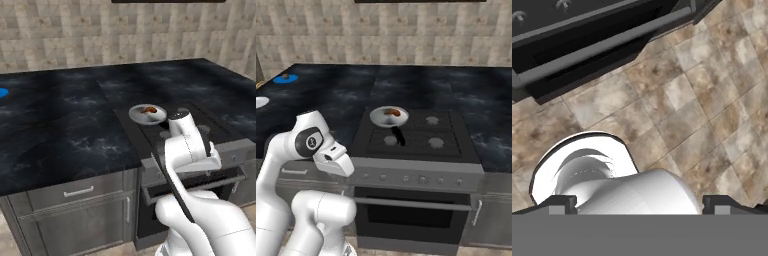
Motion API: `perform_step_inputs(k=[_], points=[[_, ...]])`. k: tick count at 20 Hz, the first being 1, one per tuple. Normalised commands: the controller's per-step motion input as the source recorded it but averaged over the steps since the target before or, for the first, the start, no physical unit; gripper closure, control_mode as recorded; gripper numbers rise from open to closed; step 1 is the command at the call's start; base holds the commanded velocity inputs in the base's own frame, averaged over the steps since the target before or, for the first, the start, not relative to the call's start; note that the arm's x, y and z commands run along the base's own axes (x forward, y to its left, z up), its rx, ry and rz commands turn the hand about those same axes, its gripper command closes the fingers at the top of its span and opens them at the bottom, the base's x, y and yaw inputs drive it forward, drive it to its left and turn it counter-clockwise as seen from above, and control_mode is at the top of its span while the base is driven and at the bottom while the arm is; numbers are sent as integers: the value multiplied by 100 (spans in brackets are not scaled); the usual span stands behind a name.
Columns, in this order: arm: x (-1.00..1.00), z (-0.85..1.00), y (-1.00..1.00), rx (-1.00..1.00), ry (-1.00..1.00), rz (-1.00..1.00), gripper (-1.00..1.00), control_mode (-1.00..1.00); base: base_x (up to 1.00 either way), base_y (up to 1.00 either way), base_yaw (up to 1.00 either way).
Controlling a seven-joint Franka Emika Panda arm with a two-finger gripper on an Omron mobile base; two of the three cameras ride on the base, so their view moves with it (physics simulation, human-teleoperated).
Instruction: Take the chicken drumsticks from the pan and place one on each plate on the dining counter.
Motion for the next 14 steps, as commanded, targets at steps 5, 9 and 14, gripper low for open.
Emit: perform_step_inputs(k=[5,9,14], points=[[0,0,0,0,0,0,-100,100,48,-52,28],[0,0,0,0,0,0,-100,100,59,-27,21],[0,0,0,0,0,0,-100,100,52,-14,15]])
